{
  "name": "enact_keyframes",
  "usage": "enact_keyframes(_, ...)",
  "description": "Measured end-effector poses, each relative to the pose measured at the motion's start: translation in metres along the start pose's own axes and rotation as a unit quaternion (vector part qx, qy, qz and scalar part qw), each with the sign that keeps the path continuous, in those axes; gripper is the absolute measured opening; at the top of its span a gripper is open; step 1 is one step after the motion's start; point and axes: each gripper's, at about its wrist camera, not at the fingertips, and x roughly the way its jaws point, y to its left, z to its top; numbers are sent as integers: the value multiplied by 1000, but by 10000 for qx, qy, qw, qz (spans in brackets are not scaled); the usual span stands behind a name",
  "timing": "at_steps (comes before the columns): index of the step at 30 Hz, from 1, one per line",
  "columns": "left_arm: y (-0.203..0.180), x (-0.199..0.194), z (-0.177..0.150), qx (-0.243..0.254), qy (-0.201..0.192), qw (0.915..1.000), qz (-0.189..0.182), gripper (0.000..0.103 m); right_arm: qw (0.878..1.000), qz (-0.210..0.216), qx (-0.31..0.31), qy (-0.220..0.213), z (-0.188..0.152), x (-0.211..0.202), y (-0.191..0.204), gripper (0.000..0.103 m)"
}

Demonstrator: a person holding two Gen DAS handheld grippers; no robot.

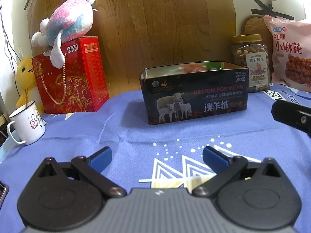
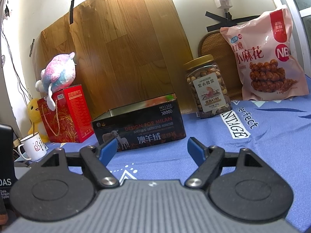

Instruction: Organize snacks

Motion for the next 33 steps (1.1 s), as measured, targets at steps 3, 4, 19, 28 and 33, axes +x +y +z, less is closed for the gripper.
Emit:
enact_keyframes(3, 1, 1, 0, -19, 19, 10000, 2, 103, 10000, 4, -5, -8, 0, 0, 0, 81)
enact_keyframes(4, 1, 1, 0, -20, 19, 10000, 2, 103, 10000, 7, -5, -6, 0, 0, 0, 81)
enact_keyframes(19, -3, -1, 0, 100, -25, 9999, 41, 103, 10000, 50, -45, 4, 1, 0, 1, 81)
enact_keyframes(28, -2, 4, 0, 70, 84, 9999, 96, 103, 10000, 46, -57, 35, 1, 1, 0, 81)
enact_keyframes(33, 0, 6, 1, 48, 160, 9998, 71, 103, 9999, 74, -72, 52, 1, 2, 0, 81)
